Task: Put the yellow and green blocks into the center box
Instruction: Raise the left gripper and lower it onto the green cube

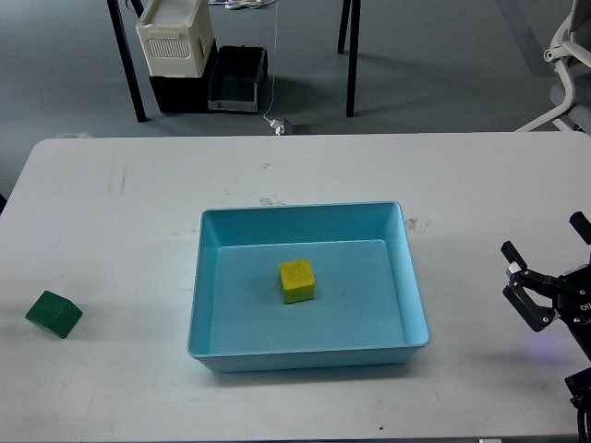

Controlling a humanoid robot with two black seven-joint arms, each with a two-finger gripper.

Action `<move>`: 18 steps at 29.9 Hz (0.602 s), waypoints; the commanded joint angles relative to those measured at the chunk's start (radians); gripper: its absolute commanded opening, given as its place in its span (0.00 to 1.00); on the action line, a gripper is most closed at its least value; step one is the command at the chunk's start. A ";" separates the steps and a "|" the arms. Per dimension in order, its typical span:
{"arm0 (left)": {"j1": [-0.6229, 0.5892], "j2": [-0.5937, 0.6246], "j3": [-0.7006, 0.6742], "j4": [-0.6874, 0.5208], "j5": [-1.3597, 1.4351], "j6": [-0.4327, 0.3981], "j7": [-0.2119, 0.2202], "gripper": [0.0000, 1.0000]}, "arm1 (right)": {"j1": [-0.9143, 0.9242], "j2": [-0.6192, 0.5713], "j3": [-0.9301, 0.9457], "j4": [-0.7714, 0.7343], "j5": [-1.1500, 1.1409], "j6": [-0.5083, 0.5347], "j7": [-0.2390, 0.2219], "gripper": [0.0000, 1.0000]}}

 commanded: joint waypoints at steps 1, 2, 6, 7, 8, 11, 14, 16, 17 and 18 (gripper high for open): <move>-0.023 0.160 0.076 0.001 0.038 0.000 -0.001 1.00 | 0.006 0.002 0.008 0.000 0.002 0.005 0.000 1.00; -0.033 0.189 0.090 0.001 0.044 0.000 -0.001 1.00 | 0.007 0.002 0.010 0.000 0.002 0.007 0.000 1.00; -0.088 0.349 0.186 0.001 0.087 0.000 0.000 1.00 | 0.007 0.002 0.010 0.000 0.002 0.014 0.000 1.00; -0.114 0.393 0.220 -0.002 0.103 0.000 0.000 1.00 | 0.007 0.002 0.010 -0.002 0.002 0.025 0.000 1.00; -0.143 0.434 0.252 -0.007 0.113 0.000 0.005 1.00 | 0.007 0.002 0.011 -0.002 0.002 0.031 0.000 1.00; -0.239 0.574 0.356 -0.013 0.126 0.000 0.013 1.00 | 0.006 0.003 0.020 -0.002 0.002 0.037 0.000 1.00; -0.356 0.706 0.473 -0.034 0.155 0.000 0.014 1.00 | 0.001 0.020 0.043 -0.002 0.005 0.037 0.000 1.00; -0.437 0.772 0.547 -0.050 0.181 0.000 0.014 1.00 | -0.005 0.046 0.069 0.000 0.006 0.037 0.000 1.00; -0.479 0.797 0.576 -0.057 0.195 0.000 0.014 1.00 | -0.006 0.054 0.082 0.000 0.006 0.037 0.000 1.00; -0.512 0.818 0.608 -0.063 0.207 0.000 0.014 1.00 | -0.008 0.055 0.091 -0.002 0.006 0.037 0.000 1.00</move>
